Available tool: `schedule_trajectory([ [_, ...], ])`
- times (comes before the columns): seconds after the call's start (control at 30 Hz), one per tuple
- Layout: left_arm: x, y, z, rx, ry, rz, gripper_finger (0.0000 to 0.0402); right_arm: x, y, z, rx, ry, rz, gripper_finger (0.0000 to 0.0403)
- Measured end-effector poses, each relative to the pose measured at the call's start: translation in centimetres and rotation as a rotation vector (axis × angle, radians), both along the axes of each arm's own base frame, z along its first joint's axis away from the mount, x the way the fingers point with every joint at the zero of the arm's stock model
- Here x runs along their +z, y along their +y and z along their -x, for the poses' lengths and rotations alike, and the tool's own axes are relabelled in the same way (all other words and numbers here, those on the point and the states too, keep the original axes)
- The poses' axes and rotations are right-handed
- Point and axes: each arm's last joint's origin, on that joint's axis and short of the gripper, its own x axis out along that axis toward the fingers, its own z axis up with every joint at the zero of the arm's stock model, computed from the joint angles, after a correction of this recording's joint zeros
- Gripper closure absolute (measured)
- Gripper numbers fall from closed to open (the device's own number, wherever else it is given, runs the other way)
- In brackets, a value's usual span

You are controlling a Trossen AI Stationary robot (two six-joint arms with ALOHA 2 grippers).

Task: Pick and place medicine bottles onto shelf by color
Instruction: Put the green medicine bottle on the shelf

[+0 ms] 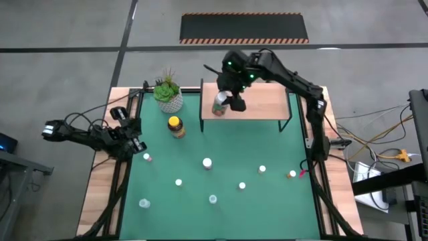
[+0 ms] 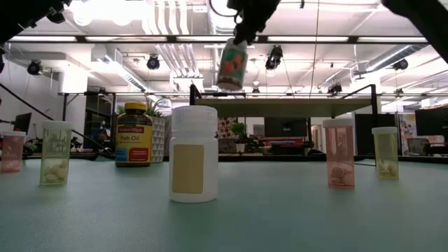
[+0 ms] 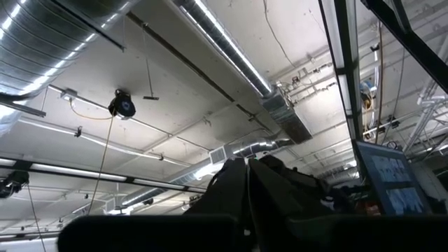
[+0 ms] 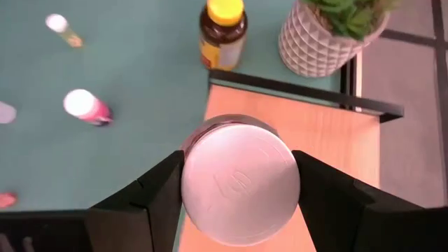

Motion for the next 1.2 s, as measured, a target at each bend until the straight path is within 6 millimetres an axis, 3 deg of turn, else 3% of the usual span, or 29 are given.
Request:
schedule_trajectory([
  [0.3,0.0,0.0,0.0,0.000,0.002,0.000,0.0401,-2.0,-1.1,-1.1,0.004,0.044,-0.016,0.0180],
  [0.57,0.0,0.0,0.0,0.000,0.002,-0.001,0.0401,-2.6,-1.6,-1.5,-0.114,0.083,-0.009,0.0107],
  [0.73,0.0,0.0,0.0,0.000,0.001,0.000,0.0401,-2.2,-1.4,-1.3,-0.121,0.074,-0.009,0.0089],
  [1.0,0.0,0.0,0.0,0.000,0.002,0.000,0.0401,1.3,0.0,1.1,-0.205,0.029,0.028,0.0116],
  [1.2,0.0,0.0,0.0,0.000,0.003,-0.001,0.0401,3.0,0.9,3.0,-0.335,0.046,0.054,0.0182],
])
